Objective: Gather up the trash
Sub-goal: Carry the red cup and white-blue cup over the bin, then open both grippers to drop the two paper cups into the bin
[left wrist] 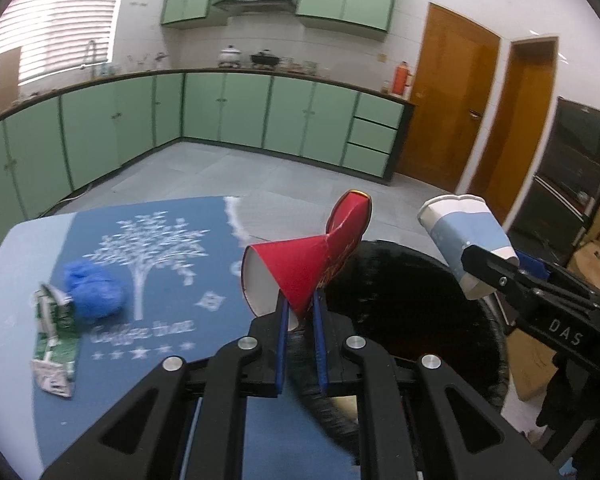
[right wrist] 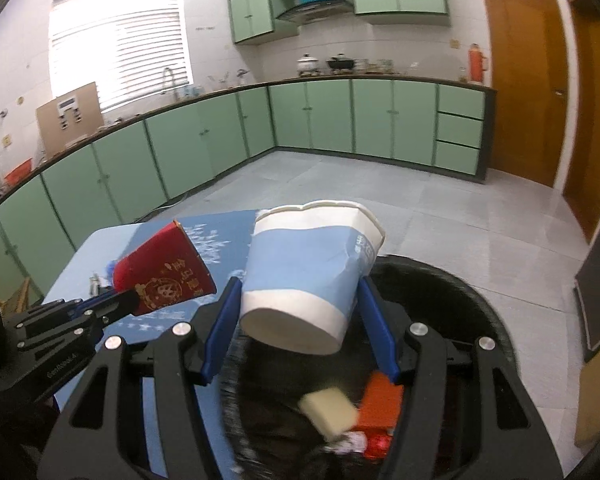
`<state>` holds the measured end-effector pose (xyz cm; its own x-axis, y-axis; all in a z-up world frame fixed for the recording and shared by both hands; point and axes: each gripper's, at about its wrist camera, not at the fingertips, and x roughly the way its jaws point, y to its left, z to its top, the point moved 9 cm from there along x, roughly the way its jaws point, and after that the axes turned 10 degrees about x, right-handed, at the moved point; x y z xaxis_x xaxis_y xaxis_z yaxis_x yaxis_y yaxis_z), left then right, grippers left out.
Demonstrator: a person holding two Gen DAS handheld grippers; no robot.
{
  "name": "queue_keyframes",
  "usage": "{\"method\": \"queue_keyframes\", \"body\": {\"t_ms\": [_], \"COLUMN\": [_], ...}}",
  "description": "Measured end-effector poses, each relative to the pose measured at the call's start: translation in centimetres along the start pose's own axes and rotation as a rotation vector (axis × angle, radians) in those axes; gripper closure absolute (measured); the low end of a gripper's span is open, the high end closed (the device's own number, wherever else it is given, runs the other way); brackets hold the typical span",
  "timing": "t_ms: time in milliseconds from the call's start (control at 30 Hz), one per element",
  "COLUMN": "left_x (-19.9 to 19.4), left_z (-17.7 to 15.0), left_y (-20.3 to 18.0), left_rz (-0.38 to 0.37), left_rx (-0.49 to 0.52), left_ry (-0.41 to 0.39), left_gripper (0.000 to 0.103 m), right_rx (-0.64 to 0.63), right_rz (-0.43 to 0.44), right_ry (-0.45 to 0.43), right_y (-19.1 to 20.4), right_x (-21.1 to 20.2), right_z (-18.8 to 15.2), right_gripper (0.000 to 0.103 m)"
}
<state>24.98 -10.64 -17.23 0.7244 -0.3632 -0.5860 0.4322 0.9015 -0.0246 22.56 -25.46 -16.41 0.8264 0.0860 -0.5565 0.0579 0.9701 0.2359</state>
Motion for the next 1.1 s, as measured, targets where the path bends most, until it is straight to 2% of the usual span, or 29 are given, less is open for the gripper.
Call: {"method": "queue_keyframes", "body": {"t_ms": [333,700,733,767,833,1000,1033,1100], "left_x": [3.3,7.3,7.6,7.7,7.5,6.5,6.1,5.2], "left_z": [1.3,1.7,1.6,1.5,1.5,1.4,1.4,1.2], "left_y": [-7.0,-10.4,-10.4,-10.5,-10.5,-8.9,-8.1,-6.6], "left_rz": [-0.095,-0.170,-0.177,-0.186,-0.202,-0.185,-0.169,-0.137], "left_rx": [0.063,0.086,0.080,0.074,0.072,0.062,0.054,0.039], "left_ry": [0.012,0.080,0.090,0.095,0.089,0.075,0.070,0.059], "left_gripper": [0.091,0.090,0.086,0.075,0.065,0.060,0.056,0.050], "right_rx": [0.052,0.083,0.087,0.089,0.090,0.105,0.109,0.122], "right_rz": [-0.116,-0.183,-0.187,-0.190,-0.208,-0.244,-0.250,-0.249], "right_ry": [-0.010,0.034,0.044,0.048,0.058,0.065,0.061,0.050], "right_y": [-7.7,-12.9,-13.4,-13.7,-14.4,-14.9,-14.9,-14.8], "right_x": [-1.3,1.2,1.5,1.7,2.2,2.1,2.0,1.6], "right_z": [-0.9,-3.0,-3.4,-3.4,-4.0,-4.8,-4.9,-4.8], "right_gripper": [0.046,0.044,0.043,0.041,0.037,0.020,0.015,0.013]}}
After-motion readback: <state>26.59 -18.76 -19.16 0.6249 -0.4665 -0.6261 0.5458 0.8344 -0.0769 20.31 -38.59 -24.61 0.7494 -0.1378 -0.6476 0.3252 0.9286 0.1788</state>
